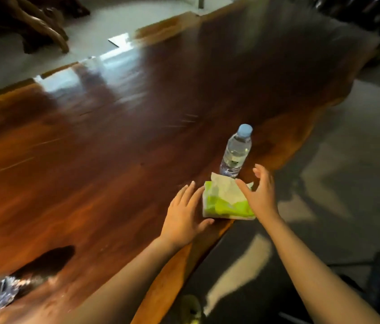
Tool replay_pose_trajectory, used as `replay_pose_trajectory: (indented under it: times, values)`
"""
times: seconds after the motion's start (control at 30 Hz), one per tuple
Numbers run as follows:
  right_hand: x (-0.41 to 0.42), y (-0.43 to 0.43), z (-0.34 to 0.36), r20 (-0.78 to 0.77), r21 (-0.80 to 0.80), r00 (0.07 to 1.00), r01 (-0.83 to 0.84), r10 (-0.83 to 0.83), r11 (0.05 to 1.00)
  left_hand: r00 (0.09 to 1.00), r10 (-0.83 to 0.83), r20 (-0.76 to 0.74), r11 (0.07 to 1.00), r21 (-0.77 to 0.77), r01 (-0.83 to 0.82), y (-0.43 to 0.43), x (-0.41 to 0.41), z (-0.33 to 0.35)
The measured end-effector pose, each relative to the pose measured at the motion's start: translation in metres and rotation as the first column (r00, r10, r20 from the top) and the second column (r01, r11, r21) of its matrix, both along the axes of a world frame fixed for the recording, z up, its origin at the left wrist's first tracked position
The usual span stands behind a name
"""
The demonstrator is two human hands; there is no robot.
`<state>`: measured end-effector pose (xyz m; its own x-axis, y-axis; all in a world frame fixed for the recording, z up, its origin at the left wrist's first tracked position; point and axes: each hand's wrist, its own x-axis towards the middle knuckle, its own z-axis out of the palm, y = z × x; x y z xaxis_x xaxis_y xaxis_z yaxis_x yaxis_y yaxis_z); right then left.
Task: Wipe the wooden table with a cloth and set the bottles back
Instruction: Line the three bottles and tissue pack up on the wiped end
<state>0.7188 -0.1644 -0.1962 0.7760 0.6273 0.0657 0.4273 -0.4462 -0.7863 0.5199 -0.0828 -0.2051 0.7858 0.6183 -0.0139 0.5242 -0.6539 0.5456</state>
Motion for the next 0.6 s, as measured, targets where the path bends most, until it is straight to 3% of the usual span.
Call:
replay_pose_trajectory:
  times: [0.13, 0.27, 0.47, 0.6]
  values:
    - [0.031, 0.019, -0.009, -0.050, -0.007, 0.999, -0.010, 0.009, 1.000, 0.974, -0.099, -0.204, 0.995, -0.023, 0.097, 0.008, 0.049, -0.024]
    - [0.046, 0.046, -0.020, -0.114, -0.012, 0.992, -0.062, 0.060, 0.998, 0.948, -0.122, -0.293, 0.992, -0.064, 0.108, 0.021, 0.070, -0.042]
    - [0.045, 0.076, -0.028, -0.203, 0.089, 0.978, -0.020, 0.037, 0.996, 0.952, -0.163, -0.258, 0.987, -0.055, 0.154, 0.031, 0.082, -0.056]
    - [0.044, 0.080, -0.032, -0.191, 0.068, 0.981, 0.006, 0.007, 0.998, 0.966, -0.173, -0.194, 0.985, -0.058, 0.165, 0.030, 0.083, -0.052]
